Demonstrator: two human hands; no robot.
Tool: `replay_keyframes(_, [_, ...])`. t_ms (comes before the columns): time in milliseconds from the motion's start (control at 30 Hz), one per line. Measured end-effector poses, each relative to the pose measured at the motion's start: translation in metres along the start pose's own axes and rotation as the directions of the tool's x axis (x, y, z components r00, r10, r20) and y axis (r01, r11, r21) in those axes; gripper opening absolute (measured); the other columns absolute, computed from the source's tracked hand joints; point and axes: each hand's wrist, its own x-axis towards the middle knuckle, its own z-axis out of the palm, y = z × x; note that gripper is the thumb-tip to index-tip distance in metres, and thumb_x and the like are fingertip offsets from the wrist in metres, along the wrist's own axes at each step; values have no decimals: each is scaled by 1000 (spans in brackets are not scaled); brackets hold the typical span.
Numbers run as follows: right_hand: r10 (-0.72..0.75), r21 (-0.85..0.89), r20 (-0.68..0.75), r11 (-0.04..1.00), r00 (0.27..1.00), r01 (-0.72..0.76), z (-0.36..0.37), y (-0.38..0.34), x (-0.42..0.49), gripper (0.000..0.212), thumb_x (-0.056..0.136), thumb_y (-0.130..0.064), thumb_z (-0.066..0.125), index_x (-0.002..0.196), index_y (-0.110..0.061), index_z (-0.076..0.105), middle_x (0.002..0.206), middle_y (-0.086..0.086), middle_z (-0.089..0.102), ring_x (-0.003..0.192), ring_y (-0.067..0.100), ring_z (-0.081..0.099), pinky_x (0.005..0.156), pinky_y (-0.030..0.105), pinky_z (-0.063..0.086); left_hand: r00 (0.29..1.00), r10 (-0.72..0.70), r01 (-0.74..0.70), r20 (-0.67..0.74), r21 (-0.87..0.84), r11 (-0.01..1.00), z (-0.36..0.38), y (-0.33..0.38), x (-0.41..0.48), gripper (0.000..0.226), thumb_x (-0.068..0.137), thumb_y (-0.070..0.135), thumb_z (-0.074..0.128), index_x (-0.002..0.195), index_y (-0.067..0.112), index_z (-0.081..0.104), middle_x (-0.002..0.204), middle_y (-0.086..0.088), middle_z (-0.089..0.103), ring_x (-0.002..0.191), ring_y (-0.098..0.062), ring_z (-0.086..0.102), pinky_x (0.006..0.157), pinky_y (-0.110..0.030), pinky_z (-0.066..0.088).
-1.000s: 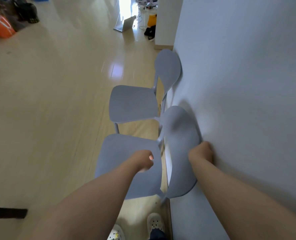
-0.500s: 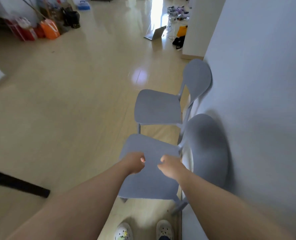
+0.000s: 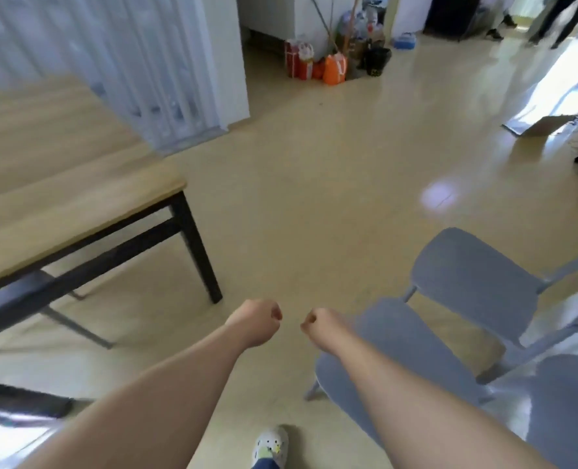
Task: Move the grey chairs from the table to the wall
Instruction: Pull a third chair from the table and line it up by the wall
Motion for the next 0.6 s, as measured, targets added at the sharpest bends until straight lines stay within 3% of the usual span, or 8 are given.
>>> replay_keyframes(67, [-73, -45, 39, 996, 997, 75, 19, -30, 1, 28, 91, -21, 49, 109, -6, 65, 119, 19, 66, 111, 32, 62, 83, 32, 49, 995, -88, 84, -49, -78, 993, -8, -31, -16, 35, 92, 13, 44, 122, 16, 62, 130, -8, 61, 121, -26, 56, 99, -29, 46])
replay_keyframes(167, [-169, -108, 108, 977, 980, 181, 51, -74, -1, 26, 91, -21, 48, 107, -12, 67, 116, 16, 68, 110, 30, 63, 87, 28, 49, 970, -222, 200, -103, -192, 961, -17, -84, -39, 36, 92, 14, 44, 123, 16, 62, 130, -8, 62, 119, -26, 57, 97, -29, 47])
replay_keyframes(300, [-252, -121, 252, 950, 934, 289, 101, -135, -17, 13, 91, -16, 44, 87, -17, 57, 91, 9, 60, 88, 27, 61, 67, 23, 40, 911, -387, 326, -139, -331, 886, -29, -160, -78, 36, 92, 13, 43, 122, 16, 61, 128, -6, 62, 116, -25, 58, 91, -27, 47])
replay_keyframes(367, [-286, -121, 285, 936, 915, 331, 129, -171, -23, 11, 93, -15, 46, 84, -14, 53, 89, 8, 57, 81, 23, 52, 68, 23, 41, 877, -450, 359, -167, -393, 847, -39, -200, -98, 36, 92, 13, 44, 123, 16, 61, 129, -6, 62, 117, -25, 58, 93, -28, 47])
replay_keyframes(500, [-344, -151, 303, 903, 889, 401, 191, -249, -34, 23, 92, -16, 47, 70, -17, 52, 101, 10, 64, 85, 22, 53, 86, 31, 50, 808, -542, 383, -229, -496, 780, -69, -276, -135, 37, 93, 10, 41, 124, 16, 61, 132, -7, 60, 121, -25, 56, 97, -29, 46])
replay_keyframes(600, [-405, -193, 356, 850, 842, 491, 241, -311, -55, 14, 94, -17, 44, 86, -16, 56, 120, 14, 65, 88, 21, 54, 79, 26, 46, 773, -581, 368, -255, -566, 738, -92, -331, -164, 37, 96, 9, 39, 127, 14, 59, 133, -7, 59, 121, -23, 56, 100, -30, 47])
